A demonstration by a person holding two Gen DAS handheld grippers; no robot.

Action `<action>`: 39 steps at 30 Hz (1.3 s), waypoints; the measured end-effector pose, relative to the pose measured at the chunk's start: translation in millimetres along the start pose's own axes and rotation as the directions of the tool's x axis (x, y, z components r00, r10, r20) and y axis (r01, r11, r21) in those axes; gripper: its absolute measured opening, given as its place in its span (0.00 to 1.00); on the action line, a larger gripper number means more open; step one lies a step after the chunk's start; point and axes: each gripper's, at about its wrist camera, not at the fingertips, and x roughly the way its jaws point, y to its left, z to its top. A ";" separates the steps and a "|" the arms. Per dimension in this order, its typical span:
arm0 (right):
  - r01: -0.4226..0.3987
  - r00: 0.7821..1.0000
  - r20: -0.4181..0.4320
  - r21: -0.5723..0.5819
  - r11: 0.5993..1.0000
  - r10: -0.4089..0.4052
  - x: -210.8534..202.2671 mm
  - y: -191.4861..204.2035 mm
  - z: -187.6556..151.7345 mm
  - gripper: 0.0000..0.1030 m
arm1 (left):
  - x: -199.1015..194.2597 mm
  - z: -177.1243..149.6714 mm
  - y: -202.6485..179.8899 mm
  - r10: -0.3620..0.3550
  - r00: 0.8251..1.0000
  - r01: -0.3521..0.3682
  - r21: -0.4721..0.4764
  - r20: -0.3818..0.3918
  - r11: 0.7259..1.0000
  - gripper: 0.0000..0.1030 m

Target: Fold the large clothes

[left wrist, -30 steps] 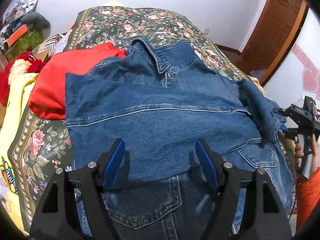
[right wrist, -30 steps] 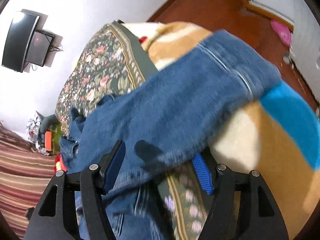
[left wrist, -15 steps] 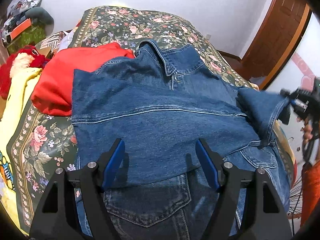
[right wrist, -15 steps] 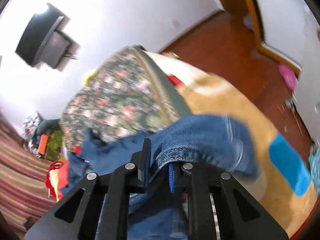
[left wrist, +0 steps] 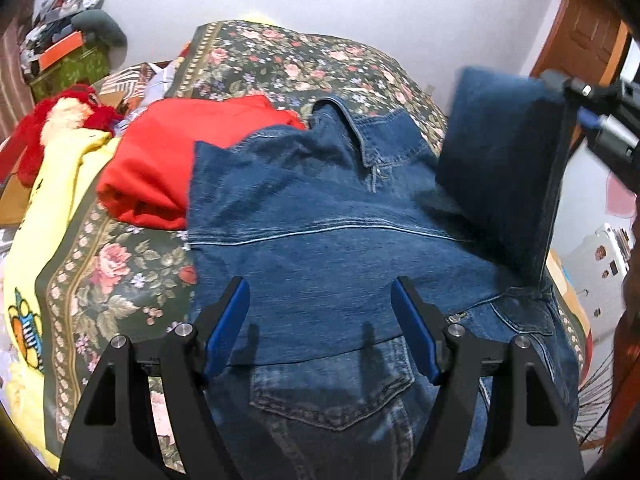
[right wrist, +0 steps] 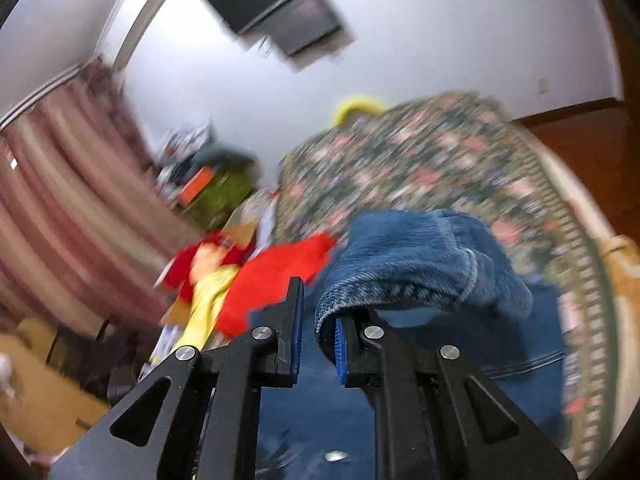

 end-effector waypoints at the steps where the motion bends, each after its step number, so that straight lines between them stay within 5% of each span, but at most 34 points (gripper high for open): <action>1: -0.016 0.999 -0.048 -0.010 1.000 0.015 15.1 5.8 -11.0 0.12 | -3.2 -0.9 4.5 0.003 1.000 -0.003 -0.012 0.006 1.000 0.70; 8: -0.026 0.938 -0.346 -0.052 0.998 0.006 89.8 15.5 -85.3 0.12 | -13.8 -8.1 26.9 0.053 0.998 -0.052 -0.061 0.020 0.997 0.73; 12: 0.023 0.903 -0.427 -0.065 0.998 -0.048 101.5 7.4 -100.6 0.12 | -15.1 -12.3 33.2 0.074 0.997 -0.073 -0.064 0.012 0.995 0.73; 15: 0.040 0.887 -0.458 -0.063 0.997 -0.065 93.6 -1.7 -98.5 0.22 | -15.3 -11.9 31.3 0.075 0.997 -0.074 -0.056 0.009 0.996 0.73; 19: 0.029 0.890 -0.453 -0.056 0.998 -0.052 67.1 -11.8 -90.3 0.53 | -16.8 -7.6 20.3 0.064 0.998 -0.064 -0.026 0.016 0.998 0.73; 24: 0.141 0.922 -0.349 -0.100 0.985 -0.167 23.2 -30.5 -79.4 0.54 | -16.9 4.0 -4.0 0.050 0.998 -0.051 0.044 0.024 0.998 0.74; 29: 0.277 0.926 -0.256 -0.036 0.960 -0.277 -13.7 -73.6 -63.1 0.54 | -9.6 17.9 -27.4 0.038 0.999 -0.041 0.081 0.037 0.996 0.74; 35: 0.436 0.877 -0.227 0.003 0.900 -0.424 -40.3 -121.0 -69.7 0.54 | 18.5 19.8 -51.9 0.008 1.000 -0.004 0.125 -0.030 0.992 0.74; 39: 0.493 0.835 -0.303 0.037 0.869 -0.460 -33.3 -153.8 -86.7 0.54 | 46.7 8.3 -58.4 0.050 0.994 -0.035 0.147 -0.099 0.988 0.74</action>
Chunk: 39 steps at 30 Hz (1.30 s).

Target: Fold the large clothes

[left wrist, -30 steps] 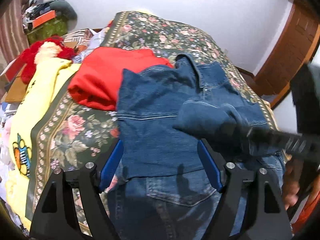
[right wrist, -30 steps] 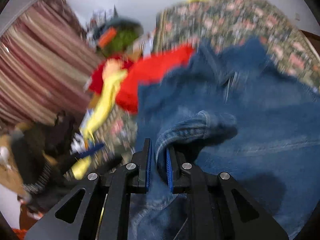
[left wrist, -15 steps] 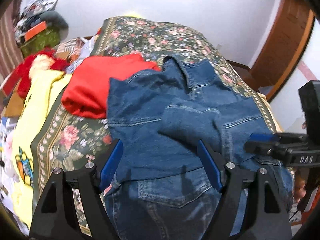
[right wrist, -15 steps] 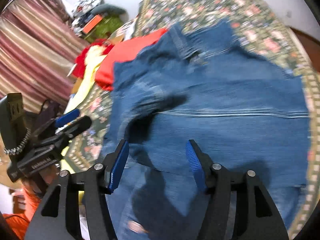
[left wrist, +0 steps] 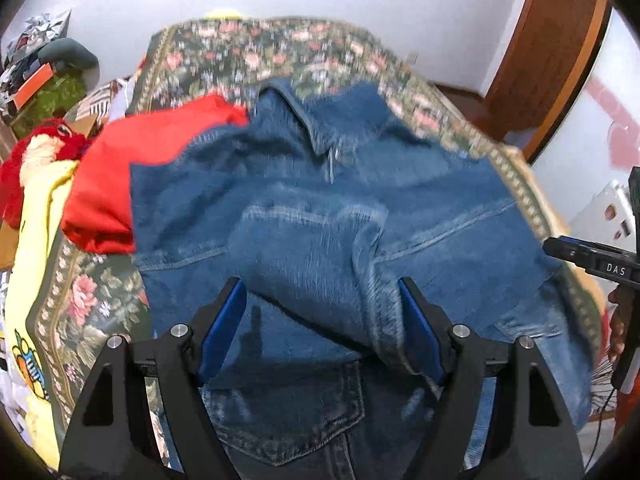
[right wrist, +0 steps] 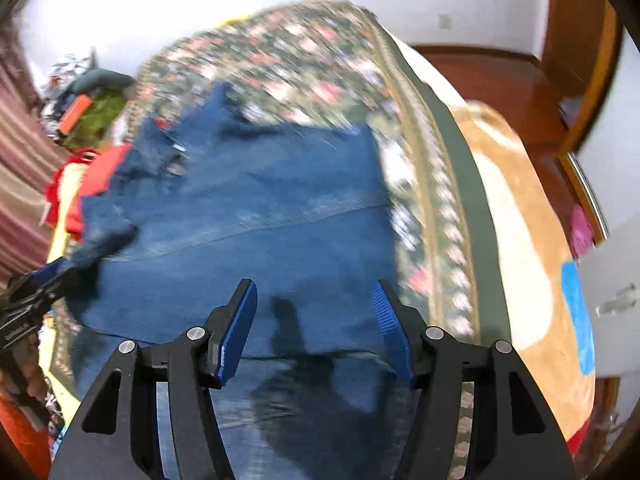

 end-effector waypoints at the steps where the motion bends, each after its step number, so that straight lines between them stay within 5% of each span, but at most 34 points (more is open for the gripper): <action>1: -0.001 1.000 -0.025 0.015 1.000 0.002 8.8 -4.5 -2.8 0.55 | 3.5 -2.4 1.2 0.003 1.000 -0.003 -0.004 -0.010 1.000 0.74; 5: -0.052 0.998 -0.019 0.089 0.995 0.054 23.3 -15.3 -12.4 0.68 | 11.3 -9.3 14.8 0.008 0.999 -0.010 -0.050 -0.036 0.999 0.74; 9: -0.094 0.995 -0.012 0.110 0.989 0.096 25.8 -18.0 -12.7 0.69 | -0.2 -15.0 32.7 0.018 1.000 -0.019 -0.083 -0.011 0.996 0.83; 16: -0.080 0.997 -0.006 0.087 0.993 0.081 26.2 -18.7 -15.1 0.69 | -12.8 -33.5 46.2 0.033 0.999 -0.033 -0.090 -0.006 0.995 0.83; 20: -0.081 0.997 -0.007 0.088 0.993 0.082 26.0 -19.6 -15.6 0.69 | -16.7 -44.4 72.0 0.026 1.000 -0.027 -0.183 -0.005 0.983 0.88; 25: -0.076 0.997 -0.014 0.096 0.993 0.077 25.5 -20.0 -15.2 0.70 | -9.3 -60.3 92.3 0.179 0.981 -0.189 -0.190 -0.070 0.963 0.88; 30: -0.078 0.996 -0.042 0.104 0.992 0.082 24.8 -22.0 -11.2 0.70 | -11.1 -71.0 112.7 0.058 0.995 -0.078 -0.282 -0.081 0.956 0.88; 39: -0.071 0.997 0.014 0.035 0.997 0.071 0.1 -16.4 13.1 0.70 | -28.8 -31.6 133.6 0.135 0.991 -0.127 -0.291 0.005 0.948 0.88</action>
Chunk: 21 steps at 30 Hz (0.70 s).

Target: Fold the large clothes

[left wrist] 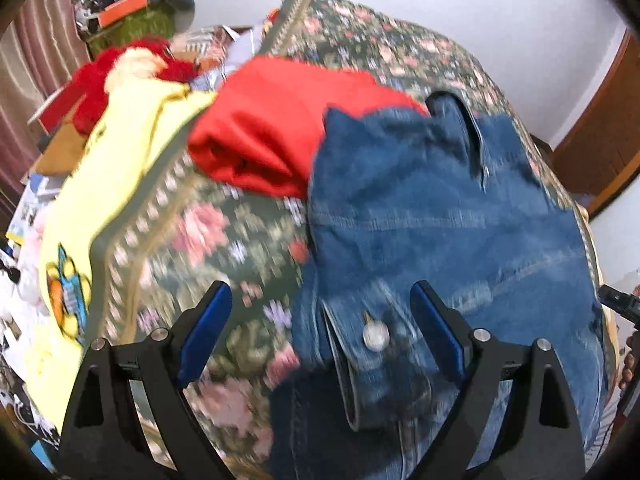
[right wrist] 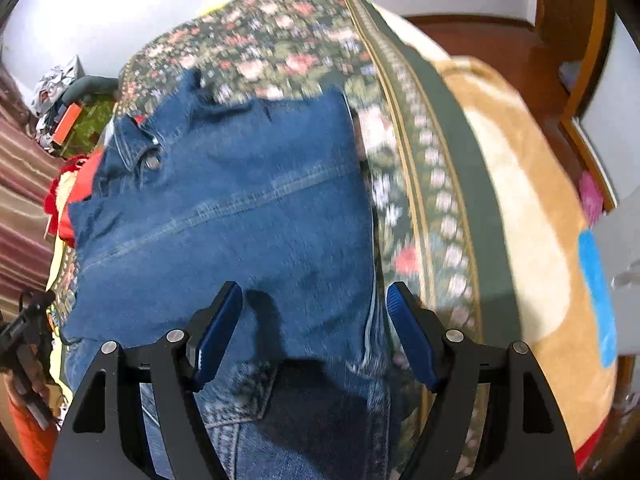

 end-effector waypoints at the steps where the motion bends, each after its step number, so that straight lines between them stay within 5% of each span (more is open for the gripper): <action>1: -0.003 1.000 0.021 -0.001 1.000 0.003 -4.2 0.5 5.4 0.70 | 1.0 6.0 3.1 -0.005 1.000 0.005 -0.007 0.008 1.000 0.88; 6: 0.005 0.997 0.077 0.013 1.000 -0.006 -8.0 -2.0 31.2 0.70 | 8.9 33.4 8.8 -0.070 0.997 0.070 -0.026 0.025 0.997 0.88; 13: -0.014 1.000 0.015 0.026 1.000 0.013 31.4 -12.7 64.5 0.70 | 35.1 63.9 8.9 -0.126 0.991 0.126 -0.008 0.037 0.992 0.87; 21: -0.054 0.996 -0.070 0.050 0.997 0.057 80.7 -15.6 84.3 0.69 | 75.8 76.8 8.1 -0.183 0.983 0.183 0.000 -0.012 0.983 0.69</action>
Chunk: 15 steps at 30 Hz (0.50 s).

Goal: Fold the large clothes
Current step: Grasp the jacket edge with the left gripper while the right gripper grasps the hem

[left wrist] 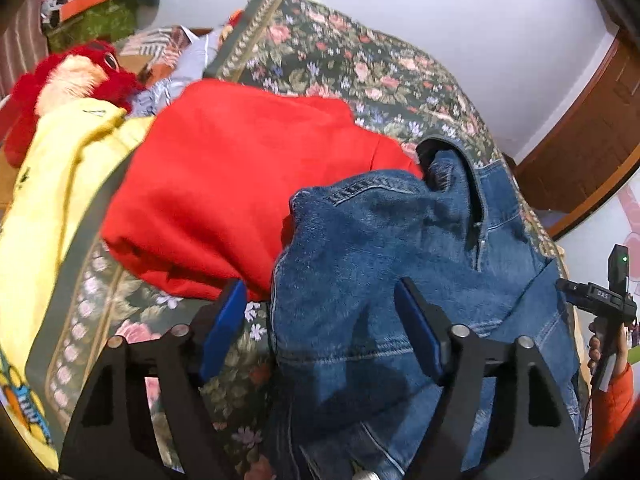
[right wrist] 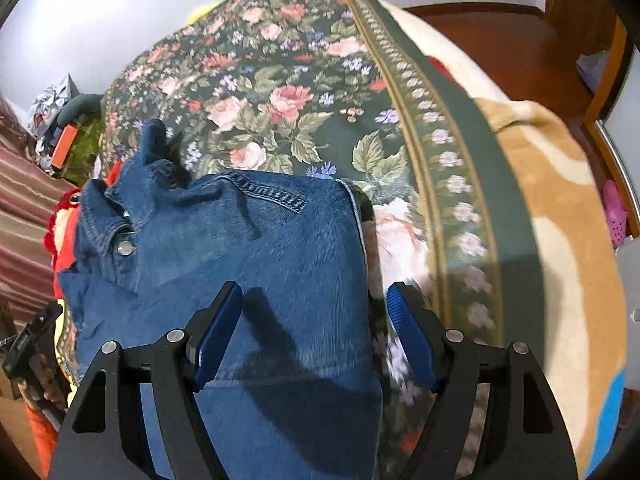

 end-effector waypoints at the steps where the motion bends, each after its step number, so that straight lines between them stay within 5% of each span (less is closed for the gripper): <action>1: -0.002 1.000 -0.008 -0.005 1.000 0.002 5.3 0.6 1.0 0.68 | 6.2 2.9 1.2 0.007 1.000 -0.007 0.002 -0.008 1.000 0.67; 4: -0.006 1.000 -0.010 -0.060 0.998 0.005 10.9 8.0 3.6 0.66 | 23.6 8.8 8.2 -0.005 0.999 0.004 -0.020 -0.037 1.000 0.48; 6: -0.009 1.000 -0.020 -0.107 0.994 0.007 14.4 14.8 5.8 0.64 | 32.0 11.0 12.7 -0.048 0.998 0.046 -0.054 -0.048 0.997 0.26; 9: 0.027 1.000 -0.009 -0.136 0.990 -0.029 18.5 21.1 7.3 0.48 | 31.4 11.1 14.8 -0.058 0.998 0.056 -0.066 -0.030 0.996 0.15; 13: 0.056 0.998 0.025 -0.111 0.992 -0.053 11.8 19.2 10.7 0.11 | 16.2 10.3 9.0 -0.057 0.998 0.057 -0.049 0.013 0.997 0.09; 15: 0.053 0.997 0.063 -0.107 0.993 -0.046 -1.1 21.1 13.9 0.09 | 8.1 13.0 4.4 -0.045 0.999 0.046 -0.032 0.027 0.998 0.07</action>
